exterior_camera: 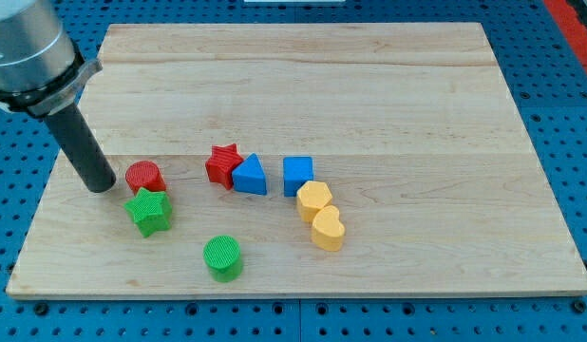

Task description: Slightly move the red circle left to the red star

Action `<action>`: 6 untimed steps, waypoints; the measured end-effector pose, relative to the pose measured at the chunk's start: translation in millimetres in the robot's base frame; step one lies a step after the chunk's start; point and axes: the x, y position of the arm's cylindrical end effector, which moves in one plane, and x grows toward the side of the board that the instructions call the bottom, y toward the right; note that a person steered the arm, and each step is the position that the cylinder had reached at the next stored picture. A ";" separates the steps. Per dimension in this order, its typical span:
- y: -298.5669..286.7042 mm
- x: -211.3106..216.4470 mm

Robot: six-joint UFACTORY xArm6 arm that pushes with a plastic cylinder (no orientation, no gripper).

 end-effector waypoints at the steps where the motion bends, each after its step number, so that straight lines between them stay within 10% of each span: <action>1: 16.7 12.7; 6: 15.4 -4.9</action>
